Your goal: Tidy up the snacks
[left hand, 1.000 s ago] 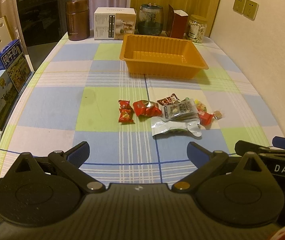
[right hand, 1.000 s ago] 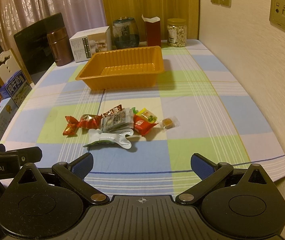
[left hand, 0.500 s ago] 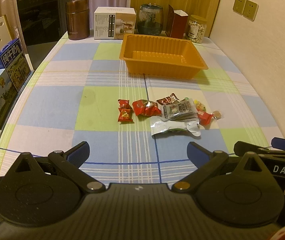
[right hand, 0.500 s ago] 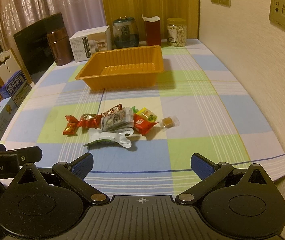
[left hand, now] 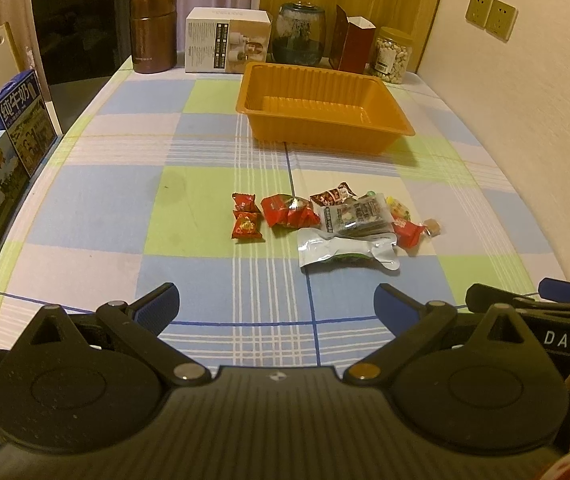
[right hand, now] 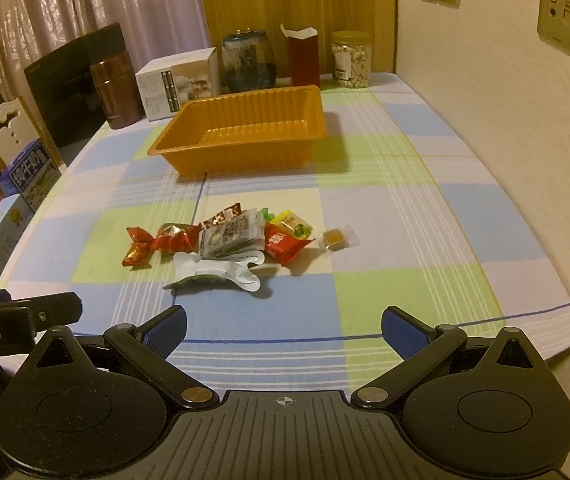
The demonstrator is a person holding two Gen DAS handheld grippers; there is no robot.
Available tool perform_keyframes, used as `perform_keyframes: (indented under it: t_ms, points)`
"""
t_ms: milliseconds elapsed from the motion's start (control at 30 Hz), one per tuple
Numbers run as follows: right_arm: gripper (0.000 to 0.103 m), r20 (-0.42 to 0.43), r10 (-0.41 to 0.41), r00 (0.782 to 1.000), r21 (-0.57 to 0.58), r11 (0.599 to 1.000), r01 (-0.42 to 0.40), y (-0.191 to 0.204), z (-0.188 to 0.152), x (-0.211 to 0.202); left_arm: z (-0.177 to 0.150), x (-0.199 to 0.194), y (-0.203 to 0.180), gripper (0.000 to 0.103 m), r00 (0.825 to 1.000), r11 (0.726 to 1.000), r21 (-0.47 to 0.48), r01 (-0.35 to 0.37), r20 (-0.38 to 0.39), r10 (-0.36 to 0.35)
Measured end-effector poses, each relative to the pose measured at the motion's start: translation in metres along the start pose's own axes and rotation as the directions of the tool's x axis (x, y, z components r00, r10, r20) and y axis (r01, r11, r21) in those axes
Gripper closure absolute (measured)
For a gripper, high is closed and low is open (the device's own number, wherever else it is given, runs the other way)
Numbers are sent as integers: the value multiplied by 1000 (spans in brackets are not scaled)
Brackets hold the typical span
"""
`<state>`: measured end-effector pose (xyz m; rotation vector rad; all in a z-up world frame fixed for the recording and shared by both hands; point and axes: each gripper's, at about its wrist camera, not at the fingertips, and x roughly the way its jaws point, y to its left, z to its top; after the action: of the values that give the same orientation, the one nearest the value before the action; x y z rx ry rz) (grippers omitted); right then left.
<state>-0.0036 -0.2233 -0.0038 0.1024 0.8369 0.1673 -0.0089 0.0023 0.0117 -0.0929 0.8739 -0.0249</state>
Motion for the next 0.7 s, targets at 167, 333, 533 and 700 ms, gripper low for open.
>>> perform_keyframes:
  t_ms: [167,333,533,700]
  points:
    - [0,1,-14,1000,8,1000,14,-8,0,8,-1,10,7,0,1000,1000,-14,19,-13,-19]
    - [0,5,-17,1000,15,1000,17,-15,2,19,-1,28,10,0,998,998,10,61,-17,-61]
    - [1,1,-11,1000,29,1000,11,-26,6,35,7,58,4,1,976,971,104,217,-13,-216]
    - [1,0,9,1000,29,1000,-9,-32,10,50,19,85,-16,11,960,907,323,270,-15,-280]
